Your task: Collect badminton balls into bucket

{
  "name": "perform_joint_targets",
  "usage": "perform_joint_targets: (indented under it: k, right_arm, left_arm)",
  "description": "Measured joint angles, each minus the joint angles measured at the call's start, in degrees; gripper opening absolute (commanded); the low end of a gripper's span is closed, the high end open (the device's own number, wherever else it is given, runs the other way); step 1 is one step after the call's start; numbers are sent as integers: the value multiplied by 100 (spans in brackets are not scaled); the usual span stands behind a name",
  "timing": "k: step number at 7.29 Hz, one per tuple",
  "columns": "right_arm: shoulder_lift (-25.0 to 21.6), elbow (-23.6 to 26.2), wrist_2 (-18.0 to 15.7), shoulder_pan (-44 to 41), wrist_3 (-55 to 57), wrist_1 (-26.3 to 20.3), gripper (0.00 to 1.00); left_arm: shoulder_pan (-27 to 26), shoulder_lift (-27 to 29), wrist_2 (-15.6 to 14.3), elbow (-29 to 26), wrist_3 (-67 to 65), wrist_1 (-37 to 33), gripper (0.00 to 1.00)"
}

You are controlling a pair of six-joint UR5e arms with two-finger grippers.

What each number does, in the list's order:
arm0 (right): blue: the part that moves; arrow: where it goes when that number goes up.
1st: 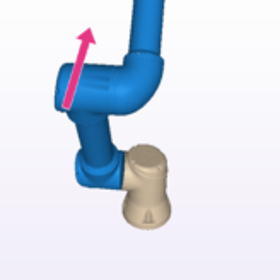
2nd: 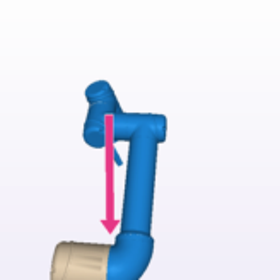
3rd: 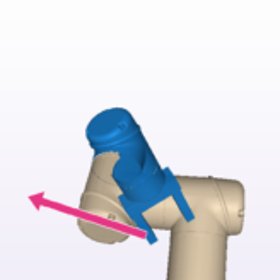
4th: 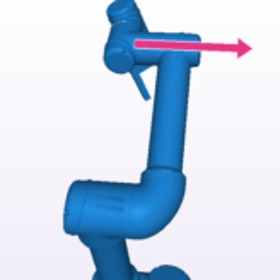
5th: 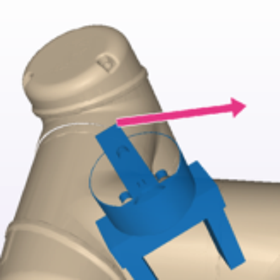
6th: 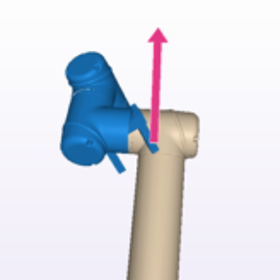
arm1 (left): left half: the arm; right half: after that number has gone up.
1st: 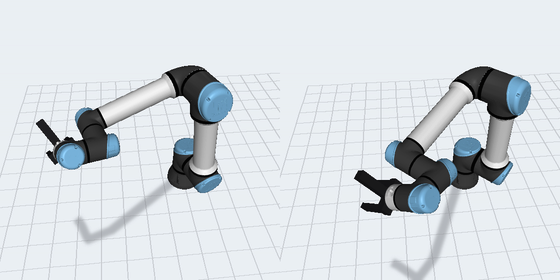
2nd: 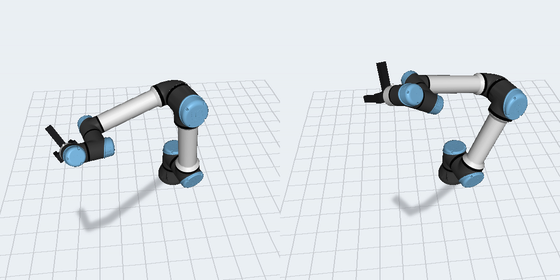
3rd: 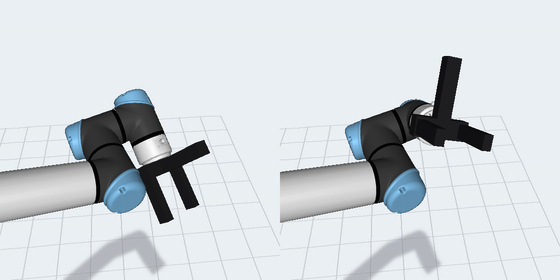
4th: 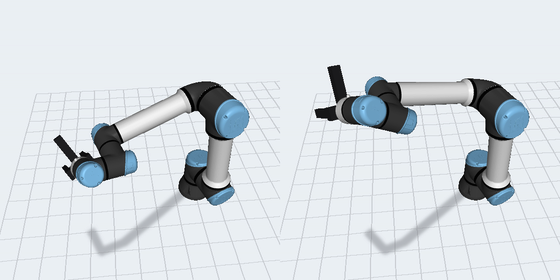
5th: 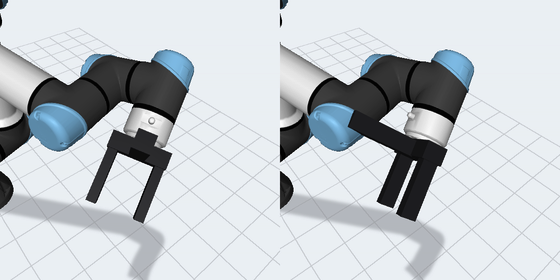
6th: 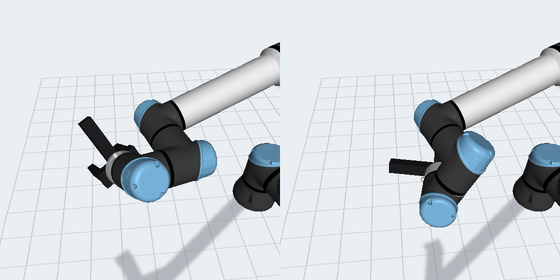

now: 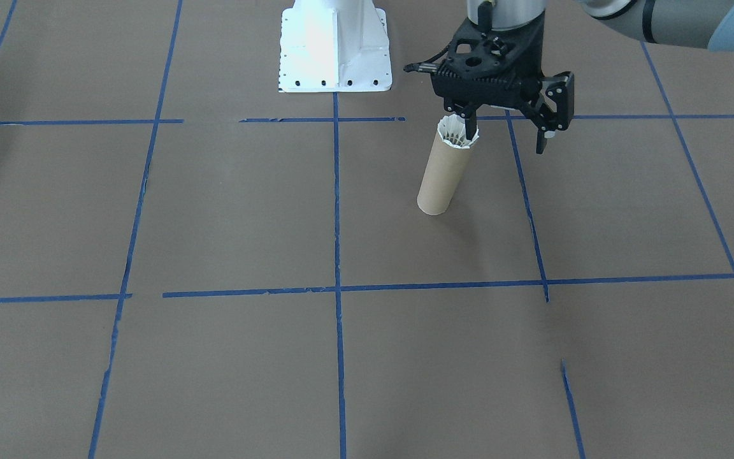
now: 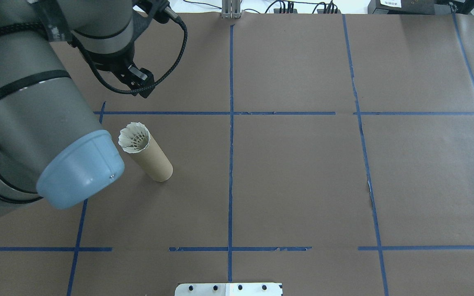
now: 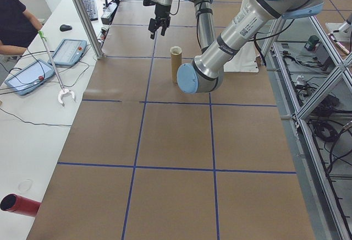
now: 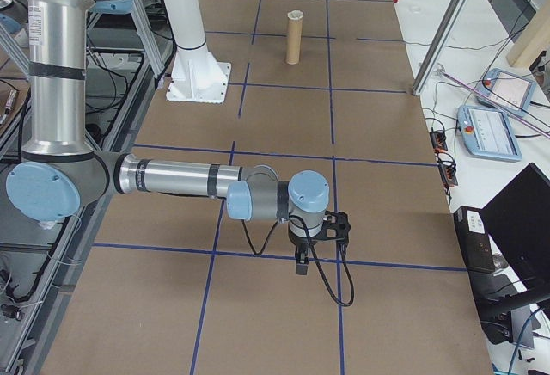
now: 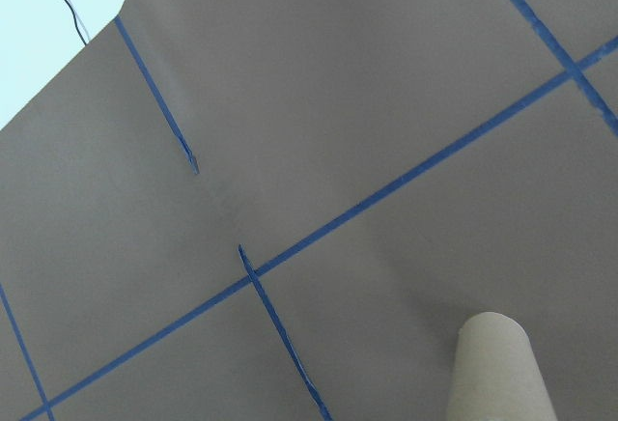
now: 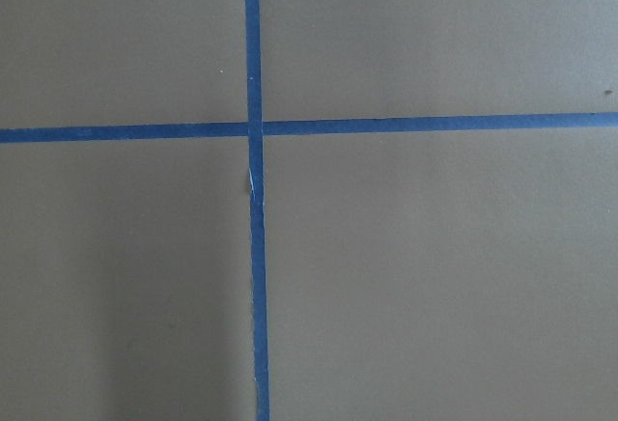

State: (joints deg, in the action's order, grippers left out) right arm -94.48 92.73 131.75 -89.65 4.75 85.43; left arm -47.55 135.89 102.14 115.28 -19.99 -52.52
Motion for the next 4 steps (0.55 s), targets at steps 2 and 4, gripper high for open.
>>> perform_joint_targets:
  k: [2, 4]
  right_arm:
    - [0, 0, 0, 0, 0, 0, 100]
    - [0, 0, 0, 0, 0, 0, 100]
  left_arm:
    - [-457, -883, 497, -31, 191, -1138, 100]
    - [-1150, -1527, 1111, -171, 856, -1671, 100]
